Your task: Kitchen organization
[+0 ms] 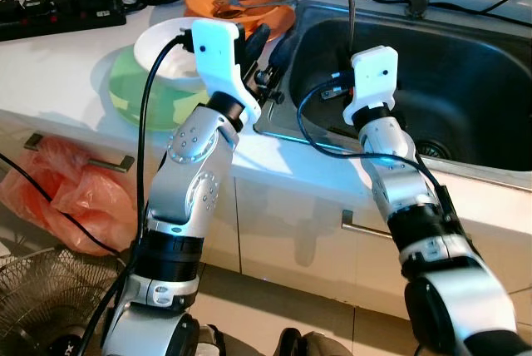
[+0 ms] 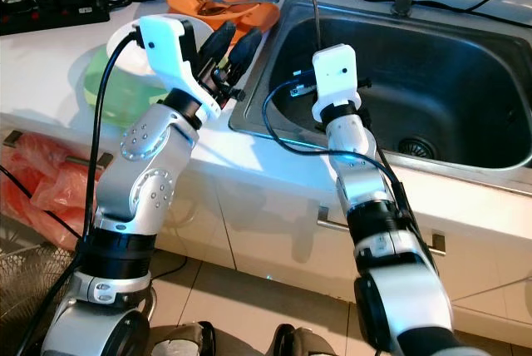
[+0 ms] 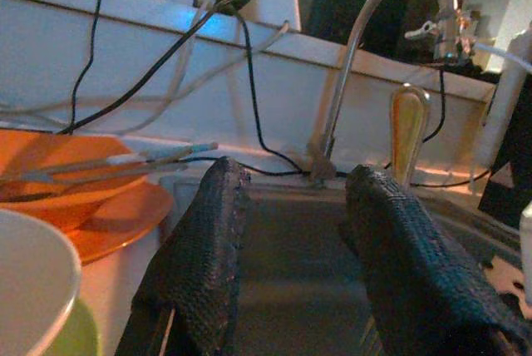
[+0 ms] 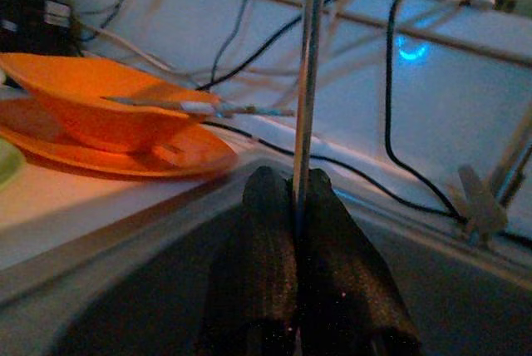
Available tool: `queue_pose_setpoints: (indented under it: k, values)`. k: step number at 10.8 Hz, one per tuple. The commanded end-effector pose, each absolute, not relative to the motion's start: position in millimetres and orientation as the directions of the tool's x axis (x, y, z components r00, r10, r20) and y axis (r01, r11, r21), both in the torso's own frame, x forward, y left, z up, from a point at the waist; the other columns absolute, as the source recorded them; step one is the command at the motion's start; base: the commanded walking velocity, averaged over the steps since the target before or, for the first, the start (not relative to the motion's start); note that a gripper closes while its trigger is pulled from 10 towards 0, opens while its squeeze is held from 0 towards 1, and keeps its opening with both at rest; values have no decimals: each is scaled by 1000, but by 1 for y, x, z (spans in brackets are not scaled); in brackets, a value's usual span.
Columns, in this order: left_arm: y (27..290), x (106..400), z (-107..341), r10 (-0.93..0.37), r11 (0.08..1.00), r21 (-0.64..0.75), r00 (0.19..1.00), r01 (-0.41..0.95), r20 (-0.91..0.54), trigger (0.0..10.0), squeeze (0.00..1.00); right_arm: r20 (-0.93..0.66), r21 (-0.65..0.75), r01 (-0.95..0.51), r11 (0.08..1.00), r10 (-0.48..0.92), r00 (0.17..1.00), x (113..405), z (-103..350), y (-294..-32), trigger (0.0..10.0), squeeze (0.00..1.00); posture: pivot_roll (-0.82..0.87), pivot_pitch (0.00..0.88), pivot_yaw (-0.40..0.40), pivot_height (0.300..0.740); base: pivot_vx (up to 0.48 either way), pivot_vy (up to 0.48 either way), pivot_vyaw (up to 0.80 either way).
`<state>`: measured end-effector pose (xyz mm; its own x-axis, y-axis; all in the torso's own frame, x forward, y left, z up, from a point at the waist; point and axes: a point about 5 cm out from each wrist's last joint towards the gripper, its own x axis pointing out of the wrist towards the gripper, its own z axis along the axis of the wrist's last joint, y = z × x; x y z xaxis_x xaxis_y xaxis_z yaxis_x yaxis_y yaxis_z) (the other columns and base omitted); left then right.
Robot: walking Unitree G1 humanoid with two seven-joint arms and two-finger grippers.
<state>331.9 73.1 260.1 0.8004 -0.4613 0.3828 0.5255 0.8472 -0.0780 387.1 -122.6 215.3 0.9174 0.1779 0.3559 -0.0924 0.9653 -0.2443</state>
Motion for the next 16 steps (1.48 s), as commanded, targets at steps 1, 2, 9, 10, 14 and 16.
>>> queue_pose_setpoints:
  k: [1,2,9,10,14,16]
  values:
    - [73,328,255,-466,854,-52,806,517,365,10000,0,330,-200,-42,979,107,938,393,217,-137,10000,0,90,159,-41,740,0,0,0]
    - [73,327,251,-470,855,-46,810,516,350,10000,0,309,-186,-28,982,85,947,395,215,-143,10000,0,90,159,-44,740,0,0,0]
    - [77,332,202,-447,894,61,871,444,205,10000,0,194,-88,7,996,10,981,400,194,-166,10000,0,96,160,-47,740,0,0,0]
    - [78,333,199,-446,894,63,873,443,197,10000,0,193,-88,6,996,11,981,400,193,-166,10000,0,95,160,-46,740,0,0,0]
    - [72,331,191,-471,882,112,865,458,171,10000,0,148,-79,2,997,9,989,395,175,-167,10000,0,91,149,-37,740,0,0,0]
    - [70,330,189,-482,876,123,860,467,167,10000,0,134,-69,2,998,7,991,392,167,-167,10000,369,92,141,-34,740,0,0,0]
